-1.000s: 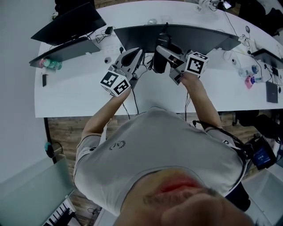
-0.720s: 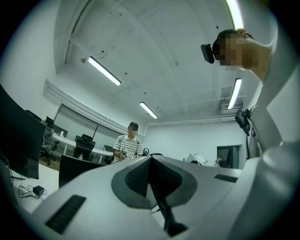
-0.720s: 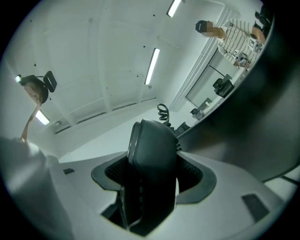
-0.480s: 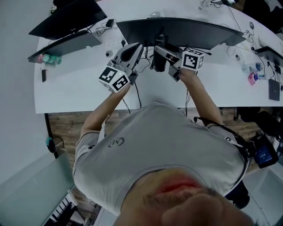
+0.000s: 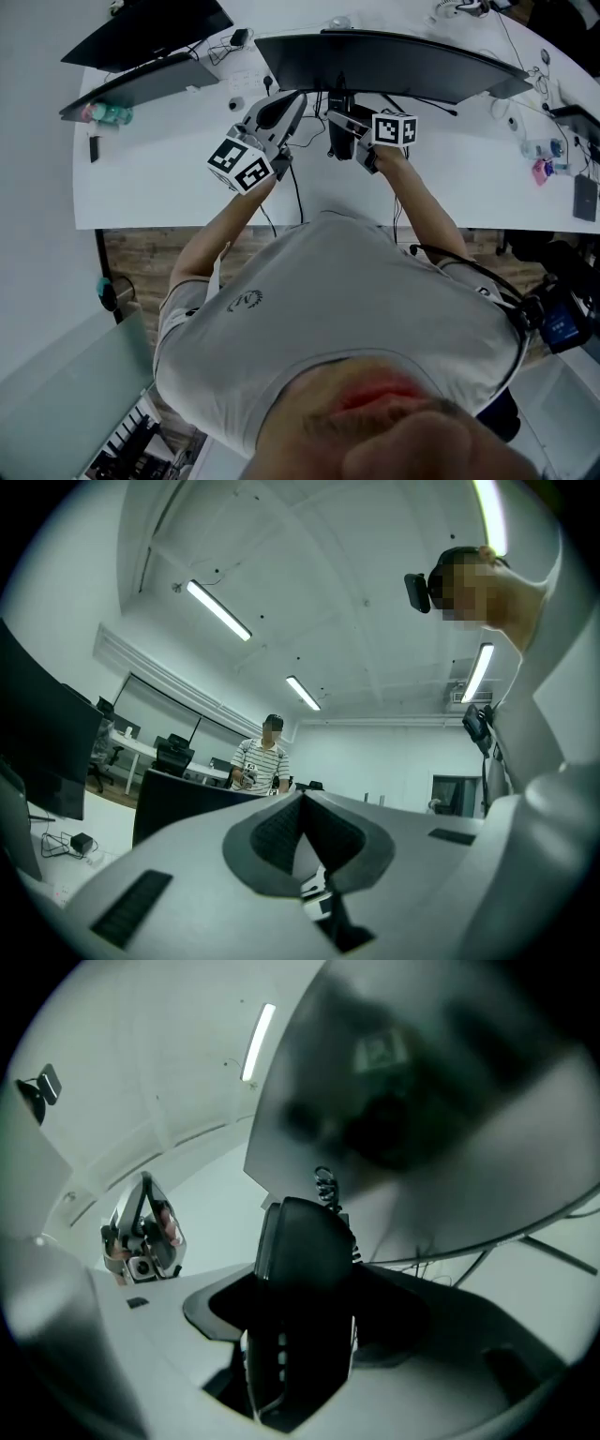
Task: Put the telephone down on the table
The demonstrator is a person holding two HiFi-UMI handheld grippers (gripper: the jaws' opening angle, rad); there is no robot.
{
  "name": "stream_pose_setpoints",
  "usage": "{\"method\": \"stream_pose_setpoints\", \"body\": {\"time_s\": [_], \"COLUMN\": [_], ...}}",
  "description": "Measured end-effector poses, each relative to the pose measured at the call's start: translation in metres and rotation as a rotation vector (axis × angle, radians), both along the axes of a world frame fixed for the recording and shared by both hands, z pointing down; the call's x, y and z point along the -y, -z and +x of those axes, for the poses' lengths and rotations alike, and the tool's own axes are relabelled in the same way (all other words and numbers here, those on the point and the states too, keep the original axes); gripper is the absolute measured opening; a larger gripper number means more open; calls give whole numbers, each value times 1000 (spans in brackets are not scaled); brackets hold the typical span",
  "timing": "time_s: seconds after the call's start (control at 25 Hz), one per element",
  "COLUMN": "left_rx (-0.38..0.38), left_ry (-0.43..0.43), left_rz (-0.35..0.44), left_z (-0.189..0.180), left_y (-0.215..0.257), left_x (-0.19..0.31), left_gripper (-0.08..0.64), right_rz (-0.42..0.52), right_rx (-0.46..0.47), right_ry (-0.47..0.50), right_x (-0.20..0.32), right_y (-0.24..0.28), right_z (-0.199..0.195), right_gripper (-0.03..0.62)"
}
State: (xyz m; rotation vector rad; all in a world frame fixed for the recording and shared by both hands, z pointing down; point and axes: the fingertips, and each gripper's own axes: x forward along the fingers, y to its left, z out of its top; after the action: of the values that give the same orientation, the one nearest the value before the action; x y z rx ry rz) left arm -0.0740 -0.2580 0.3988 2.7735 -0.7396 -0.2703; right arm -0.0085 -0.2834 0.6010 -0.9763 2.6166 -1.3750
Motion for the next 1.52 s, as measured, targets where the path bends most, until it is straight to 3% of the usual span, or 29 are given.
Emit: {"method": "stream_pose_setpoints", "body": {"time_s": [0.36, 0.96, 1.2, 1.36, 1.52], "left_rx": [-3, 41, 44, 41, 53], "left_ry": [1, 73, 91, 104, 113], "left_rz": [-56, -104, -134, -135, -145], "left_z": [-5, -15, -18, -20, -25], "left_y": [-14, -41, -55, -53, -58], "left_x": [9, 29, 38, 34, 35], "left_gripper": [9, 9, 9, 9, 9], "right_rz": [-109, -306, -390, -413, -414], "right_rx": [-54, -111, -109, -75, -79], "right_ry": [16, 32, -7, -41, -14], "right_x": [9, 10, 6, -2, -6], "right_y": [-71, -190, -236, -247, -263], "right_z": [-3, 8, 25, 32, 32], "right_gripper": [299, 299, 299, 299, 299]}}
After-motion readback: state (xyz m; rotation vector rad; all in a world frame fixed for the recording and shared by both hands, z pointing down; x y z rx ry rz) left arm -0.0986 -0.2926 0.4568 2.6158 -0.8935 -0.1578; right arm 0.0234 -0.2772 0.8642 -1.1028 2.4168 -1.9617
